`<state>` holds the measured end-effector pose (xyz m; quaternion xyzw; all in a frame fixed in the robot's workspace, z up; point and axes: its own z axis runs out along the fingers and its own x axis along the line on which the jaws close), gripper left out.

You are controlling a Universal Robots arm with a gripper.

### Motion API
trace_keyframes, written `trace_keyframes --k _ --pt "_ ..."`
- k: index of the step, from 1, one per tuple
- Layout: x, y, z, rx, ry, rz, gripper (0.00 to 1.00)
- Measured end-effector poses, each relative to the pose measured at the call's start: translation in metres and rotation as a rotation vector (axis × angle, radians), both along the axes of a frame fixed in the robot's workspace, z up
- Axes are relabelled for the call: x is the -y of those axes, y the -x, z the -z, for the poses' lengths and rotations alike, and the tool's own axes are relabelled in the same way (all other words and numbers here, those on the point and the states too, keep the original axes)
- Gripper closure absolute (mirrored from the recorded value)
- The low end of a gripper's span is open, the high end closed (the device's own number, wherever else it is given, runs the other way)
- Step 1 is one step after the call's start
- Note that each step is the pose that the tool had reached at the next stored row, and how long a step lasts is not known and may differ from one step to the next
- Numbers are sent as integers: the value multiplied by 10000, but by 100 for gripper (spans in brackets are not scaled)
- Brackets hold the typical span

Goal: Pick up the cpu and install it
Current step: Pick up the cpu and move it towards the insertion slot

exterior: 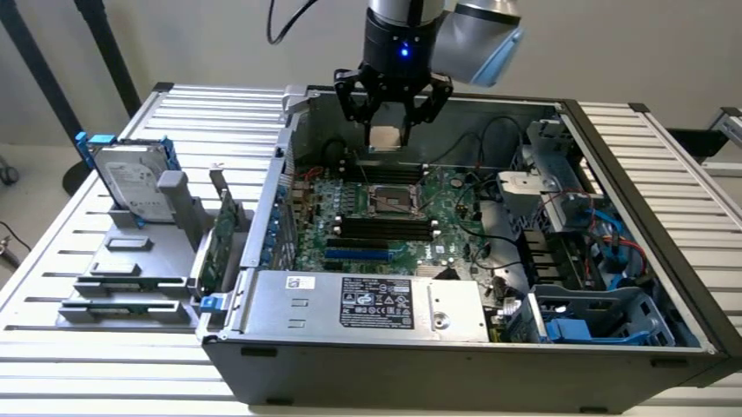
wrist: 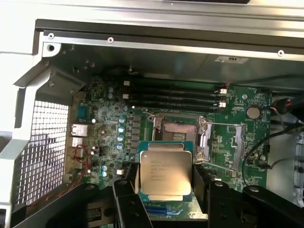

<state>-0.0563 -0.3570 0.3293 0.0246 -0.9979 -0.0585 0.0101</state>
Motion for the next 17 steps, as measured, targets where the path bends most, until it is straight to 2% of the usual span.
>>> trace_keyframes --k 3,5,8,10,12,17 --pt "-75 -33 32 0 106 1 46" --pt "-119 -54 49 1 215 1 46" --pt "-176 -78 69 1 439 3 46" --pt "-211 -89 85 0 564 6 46" --pt "-233 -101 110 -1 619 30 46" --pt "-260 -136 189 -7 650 220 46"
